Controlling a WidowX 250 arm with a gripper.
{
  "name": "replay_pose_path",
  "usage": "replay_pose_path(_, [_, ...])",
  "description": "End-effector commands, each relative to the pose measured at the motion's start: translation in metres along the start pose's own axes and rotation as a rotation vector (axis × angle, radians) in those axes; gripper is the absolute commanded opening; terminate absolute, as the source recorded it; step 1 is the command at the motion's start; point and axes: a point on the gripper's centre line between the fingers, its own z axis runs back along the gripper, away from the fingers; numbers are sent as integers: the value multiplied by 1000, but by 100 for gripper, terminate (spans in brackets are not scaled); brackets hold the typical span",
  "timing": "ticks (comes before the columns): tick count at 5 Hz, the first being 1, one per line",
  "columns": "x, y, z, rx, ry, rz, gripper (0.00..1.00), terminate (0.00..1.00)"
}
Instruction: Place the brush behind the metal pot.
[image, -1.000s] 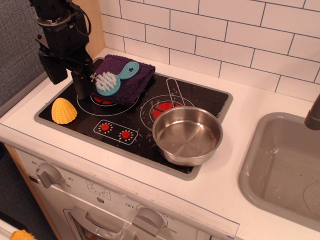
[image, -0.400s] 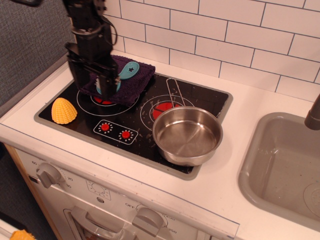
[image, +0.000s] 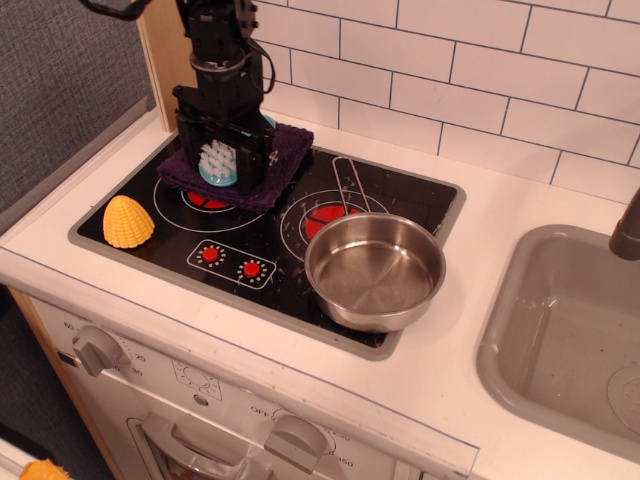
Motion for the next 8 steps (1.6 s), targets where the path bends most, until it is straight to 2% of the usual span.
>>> replay_pose_path(1, [5, -10, 45, 31, -116, -24, 0, 0])
replay_pose_path(2, [18, -35, 84, -9, -209, -49, 0, 0])
replay_pose_path(3, [35, -81, 87, -86, -220, -136, 0, 0])
replay_pose_path(4, [46, -121, 69, -145, -190, -205, 0, 0])
replay_pose_path(5, [53, -144, 56, -136, -163, -234, 0, 0])
replay_pose_path(6, [52, -147, 51, -106, -140, -227, 100, 0])
replay_pose_path(7, [52, -144, 53, -73, -146, -213, 100, 0])
replay_pose_path(8, [51, -140, 72, -47, -166, -216, 100, 0])
